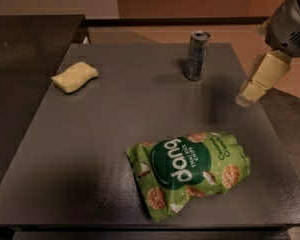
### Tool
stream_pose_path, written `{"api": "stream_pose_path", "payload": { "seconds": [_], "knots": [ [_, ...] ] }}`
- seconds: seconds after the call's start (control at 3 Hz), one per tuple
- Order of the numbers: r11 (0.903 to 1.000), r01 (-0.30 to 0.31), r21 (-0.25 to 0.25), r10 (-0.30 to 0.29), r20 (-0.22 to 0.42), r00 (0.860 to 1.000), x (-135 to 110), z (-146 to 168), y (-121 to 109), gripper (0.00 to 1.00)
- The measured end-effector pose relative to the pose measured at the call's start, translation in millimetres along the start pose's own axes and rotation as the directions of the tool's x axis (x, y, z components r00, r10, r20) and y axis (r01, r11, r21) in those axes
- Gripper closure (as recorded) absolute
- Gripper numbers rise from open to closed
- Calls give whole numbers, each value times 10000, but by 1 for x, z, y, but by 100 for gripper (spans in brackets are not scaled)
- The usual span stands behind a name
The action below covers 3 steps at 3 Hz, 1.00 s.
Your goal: Move redbull can near green rice chip bag
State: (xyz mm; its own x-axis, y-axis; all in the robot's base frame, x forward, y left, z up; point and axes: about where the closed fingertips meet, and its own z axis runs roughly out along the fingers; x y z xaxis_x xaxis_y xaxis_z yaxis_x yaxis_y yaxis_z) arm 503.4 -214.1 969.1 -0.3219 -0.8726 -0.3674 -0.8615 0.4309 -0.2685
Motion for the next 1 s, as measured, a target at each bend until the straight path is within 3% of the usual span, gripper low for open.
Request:
{"api": "stream_pose_path", "payload": {
  "seconds": [0.33,1.0],
  "knots": [
    [9968,-786,117,772,878,9931,-10,22,-32,0],
    [9785,-2005,-490,2064,2197,9535,-35,79,-83,0]
  ]
}}
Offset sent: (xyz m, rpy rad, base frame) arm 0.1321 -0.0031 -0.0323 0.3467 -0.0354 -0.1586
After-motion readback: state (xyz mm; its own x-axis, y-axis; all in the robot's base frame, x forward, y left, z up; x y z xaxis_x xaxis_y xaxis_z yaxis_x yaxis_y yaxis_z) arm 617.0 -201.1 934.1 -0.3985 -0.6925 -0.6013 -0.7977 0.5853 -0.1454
